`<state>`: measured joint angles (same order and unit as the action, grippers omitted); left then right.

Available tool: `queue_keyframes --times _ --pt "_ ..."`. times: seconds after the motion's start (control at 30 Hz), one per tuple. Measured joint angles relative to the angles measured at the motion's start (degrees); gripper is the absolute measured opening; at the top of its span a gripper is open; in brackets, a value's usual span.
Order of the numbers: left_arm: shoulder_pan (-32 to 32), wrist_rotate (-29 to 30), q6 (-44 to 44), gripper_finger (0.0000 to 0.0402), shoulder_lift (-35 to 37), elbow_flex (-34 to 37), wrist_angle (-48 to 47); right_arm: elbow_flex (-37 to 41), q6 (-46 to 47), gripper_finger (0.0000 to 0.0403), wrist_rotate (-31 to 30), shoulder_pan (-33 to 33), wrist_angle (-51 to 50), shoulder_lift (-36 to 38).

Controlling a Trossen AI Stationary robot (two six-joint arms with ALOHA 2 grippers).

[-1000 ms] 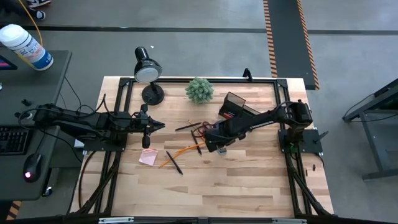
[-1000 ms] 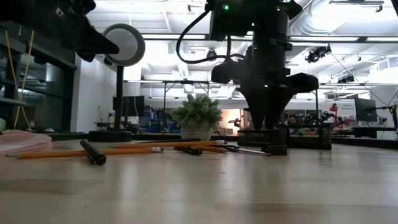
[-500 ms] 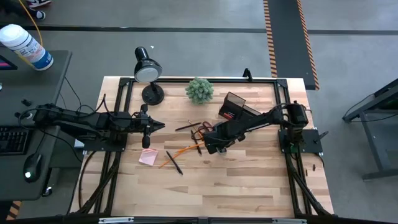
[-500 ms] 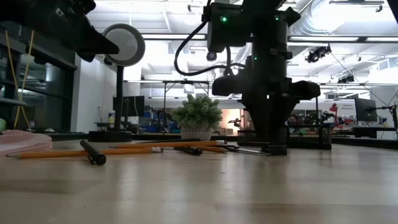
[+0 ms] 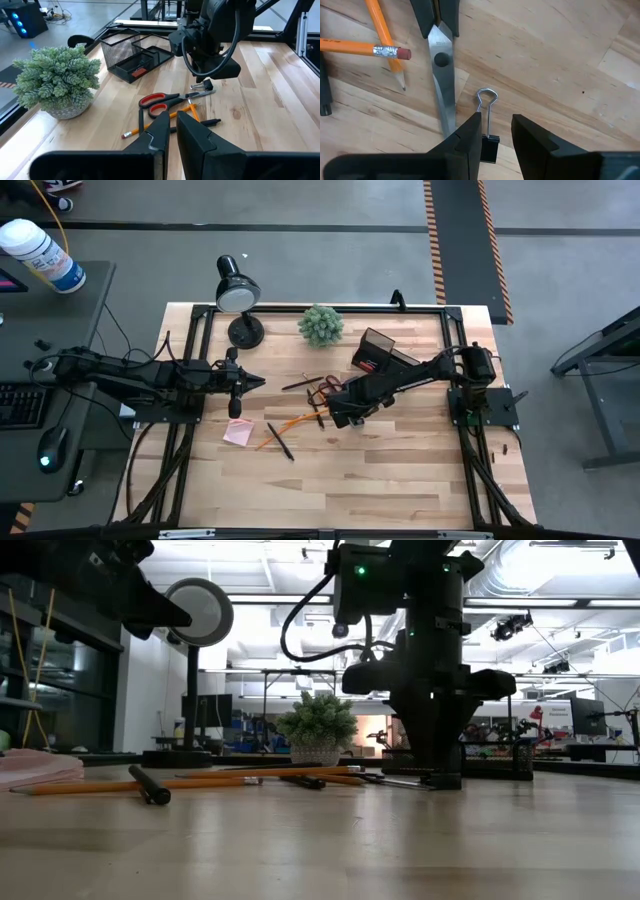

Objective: Pick and place office supplies into organizer
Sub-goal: Put the black binder clip into the black desk organizer

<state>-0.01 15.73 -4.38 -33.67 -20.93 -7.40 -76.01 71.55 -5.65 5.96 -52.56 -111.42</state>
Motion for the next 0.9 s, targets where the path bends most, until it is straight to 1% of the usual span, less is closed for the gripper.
queue_keyframes --times 0.67,0.77,0.83,0.9 --pt "0.0 0.0 0.0 0.0024 0.0 0.0 -0.1 -0.2 -2.6 0.0098 0.5 0.1 0.2 -3.8" --pt "0.0 0.0 0.0 0.0024 0.0 0.0 -0.1 -0.2 -4.9 0.0098 0.7 0.1 0.6 -4.1" --pt "0.0 0.0 0.0 0.0024 0.0 0.0 -0.1 -0.2 -6.0 0.0093 0.8 0.1 0.8 -4.2" --pt "0.0 0.0 0.0 0.0024 0.0 0.0 -0.1 -0.2 -6.5 0.008 1.2 0.1 0.9 -4.2"
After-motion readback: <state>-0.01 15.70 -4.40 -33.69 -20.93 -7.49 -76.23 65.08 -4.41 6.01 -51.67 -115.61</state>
